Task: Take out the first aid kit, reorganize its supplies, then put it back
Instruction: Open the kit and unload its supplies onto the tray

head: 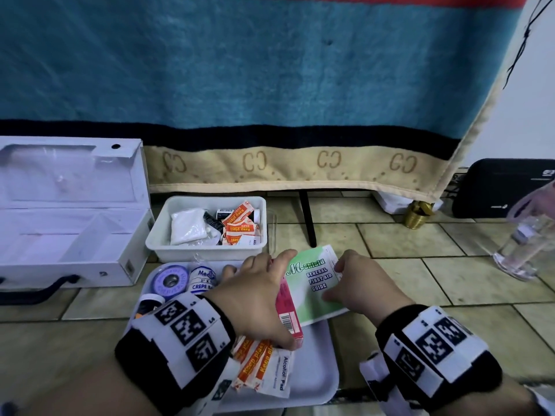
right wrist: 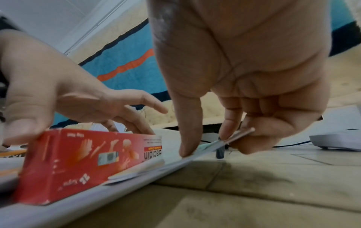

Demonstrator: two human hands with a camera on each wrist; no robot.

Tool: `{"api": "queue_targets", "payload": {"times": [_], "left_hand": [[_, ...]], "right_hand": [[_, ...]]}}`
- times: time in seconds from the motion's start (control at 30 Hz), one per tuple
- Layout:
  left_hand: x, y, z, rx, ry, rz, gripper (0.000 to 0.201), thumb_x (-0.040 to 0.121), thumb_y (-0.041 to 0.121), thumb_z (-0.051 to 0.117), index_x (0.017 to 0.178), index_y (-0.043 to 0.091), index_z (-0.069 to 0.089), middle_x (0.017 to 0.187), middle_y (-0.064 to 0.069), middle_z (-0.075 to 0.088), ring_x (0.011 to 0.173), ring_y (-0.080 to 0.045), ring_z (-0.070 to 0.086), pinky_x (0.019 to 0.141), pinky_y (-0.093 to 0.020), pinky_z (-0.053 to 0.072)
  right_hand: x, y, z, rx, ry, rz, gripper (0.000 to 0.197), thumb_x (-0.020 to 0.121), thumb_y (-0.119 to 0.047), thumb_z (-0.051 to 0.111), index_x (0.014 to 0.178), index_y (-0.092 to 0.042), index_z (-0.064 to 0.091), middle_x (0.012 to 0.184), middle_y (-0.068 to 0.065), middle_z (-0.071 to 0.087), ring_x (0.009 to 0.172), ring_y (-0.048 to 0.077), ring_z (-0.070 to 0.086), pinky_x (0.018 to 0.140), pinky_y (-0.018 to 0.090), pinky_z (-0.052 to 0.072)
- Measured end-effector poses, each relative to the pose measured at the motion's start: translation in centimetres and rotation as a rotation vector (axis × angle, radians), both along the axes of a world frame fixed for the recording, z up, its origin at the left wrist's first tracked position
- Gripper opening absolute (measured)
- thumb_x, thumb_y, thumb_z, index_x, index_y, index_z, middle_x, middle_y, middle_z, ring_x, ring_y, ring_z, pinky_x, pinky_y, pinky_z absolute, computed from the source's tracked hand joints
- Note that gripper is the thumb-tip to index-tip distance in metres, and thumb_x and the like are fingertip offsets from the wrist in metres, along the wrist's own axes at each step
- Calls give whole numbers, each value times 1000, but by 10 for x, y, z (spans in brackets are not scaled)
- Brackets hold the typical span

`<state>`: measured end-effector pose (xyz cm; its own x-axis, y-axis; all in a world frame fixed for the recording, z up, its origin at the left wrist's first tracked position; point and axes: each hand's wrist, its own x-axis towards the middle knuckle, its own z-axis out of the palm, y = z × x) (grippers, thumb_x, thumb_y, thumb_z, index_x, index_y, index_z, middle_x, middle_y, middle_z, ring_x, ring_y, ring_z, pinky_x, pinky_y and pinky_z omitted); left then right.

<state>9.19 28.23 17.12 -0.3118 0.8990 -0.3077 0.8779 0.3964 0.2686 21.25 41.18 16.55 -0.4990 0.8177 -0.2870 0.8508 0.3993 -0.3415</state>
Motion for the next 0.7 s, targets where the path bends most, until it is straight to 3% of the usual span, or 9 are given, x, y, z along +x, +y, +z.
{"api": "queue_targets", "payload": {"times": [0.17, 0.33, 0.6, 0.7], "left_hand": [[0, -4, 3, 148, 42, 14, 128, 49, 53, 81, 137, 48, -12, 137, 3, 26, 132, -17, 22, 110, -44, 17], [6, -2, 5, 280, 38, 31, 124, 50, 59, 77, 137, 46, -11, 142, 6, 24, 135, -14, 21, 111, -42, 13], [5, 2, 3, 230, 37, 97, 113, 61, 54, 78, 145, 31, 6, 148, 8, 28, 138, -12, 22, 112, -39, 14], [2, -5, 12, 230, 31, 88, 101, 65, 58, 73, 143, 28, 16, 146, 8, 32, 137, -12, 25, 113, -39, 14]], "right_hand": [[-1, -3, -2, 58, -9, 24, 57, 70, -27, 79, 116, -11, 50, 113, 7, 62, 105, 23, 60, 80, 28, 47], [-7, -8, -7, 73, 21, 57, 50, 71, -23, 76, 114, -13, 52, 112, 6, 62, 104, 22, 60, 74, 24, 43], [-11, -9, -11, 104, 25, 92, 32, 81, -25, 60, 111, -13, 56, 114, 8, 61, 105, 25, 58, 75, 25, 40], [-8, -11, -7, 116, 39, 81, 37, 82, -30, 62, 114, -13, 55, 115, 8, 57, 104, 24, 58, 76, 26, 41]]}}
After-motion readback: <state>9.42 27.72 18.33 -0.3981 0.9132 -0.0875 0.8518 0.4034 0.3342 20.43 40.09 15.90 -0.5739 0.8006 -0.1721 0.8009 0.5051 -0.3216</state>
